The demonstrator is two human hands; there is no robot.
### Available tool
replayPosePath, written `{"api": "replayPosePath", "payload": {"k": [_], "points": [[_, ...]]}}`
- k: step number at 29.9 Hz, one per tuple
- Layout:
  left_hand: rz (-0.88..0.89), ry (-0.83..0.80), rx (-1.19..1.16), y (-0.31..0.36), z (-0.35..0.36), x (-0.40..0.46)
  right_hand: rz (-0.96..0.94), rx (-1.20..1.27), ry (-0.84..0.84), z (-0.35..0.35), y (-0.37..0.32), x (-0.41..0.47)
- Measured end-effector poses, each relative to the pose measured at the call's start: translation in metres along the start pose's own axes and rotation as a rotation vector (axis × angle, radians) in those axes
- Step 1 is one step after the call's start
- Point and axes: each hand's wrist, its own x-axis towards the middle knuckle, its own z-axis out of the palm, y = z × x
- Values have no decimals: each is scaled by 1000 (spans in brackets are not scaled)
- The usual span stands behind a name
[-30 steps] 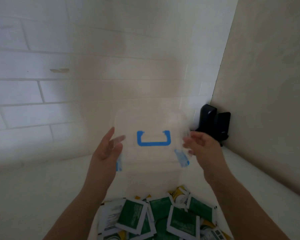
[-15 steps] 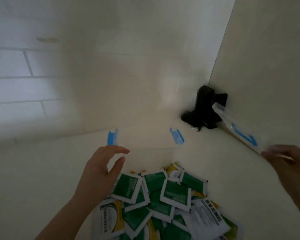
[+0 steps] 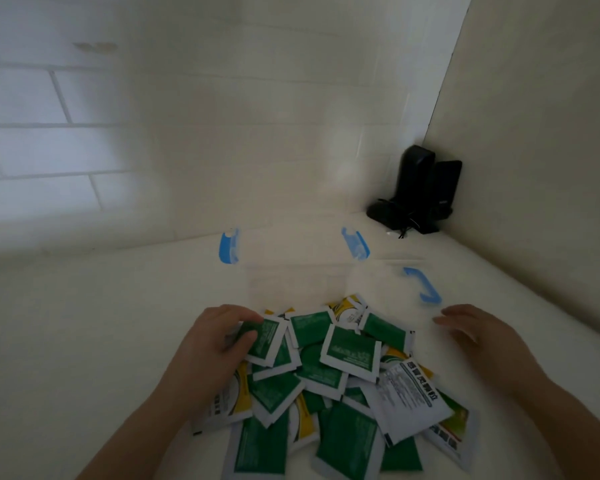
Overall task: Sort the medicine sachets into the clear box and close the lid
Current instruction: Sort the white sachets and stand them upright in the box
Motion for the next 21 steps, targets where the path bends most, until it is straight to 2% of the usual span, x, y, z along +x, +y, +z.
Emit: {"api": "replayPosePath", "payload": {"k": [2,4,6,7,10,12,14,18,21], "points": [[-2,-18,22,-3,0,0,-3,-63,-89,-5,-3,2],[-10,-48,45,-5,2,0,-16,-46,-42,-11,-15,2],[-27,-102,68,-4,6,1,-63,130,54,-14,-40,-1],[-46,-127,71,-3,9,1,-99,220,51,-16,-56,-4],[-90,-161,84,-2,16,1,-222,252,-137,-11,-97,-9],[-79,-152,71,0,19,1,-274,203,-199,-3,-113,-10],[-47,-117,18,3,20,2,-268,160,-203,5,-124,-10],[-9,20,-74,8,20,2,-290,117,-108,17,-129,-13],[-82,172,-284,7,20,2,-237,262,-21,14,-127,-14]]}}
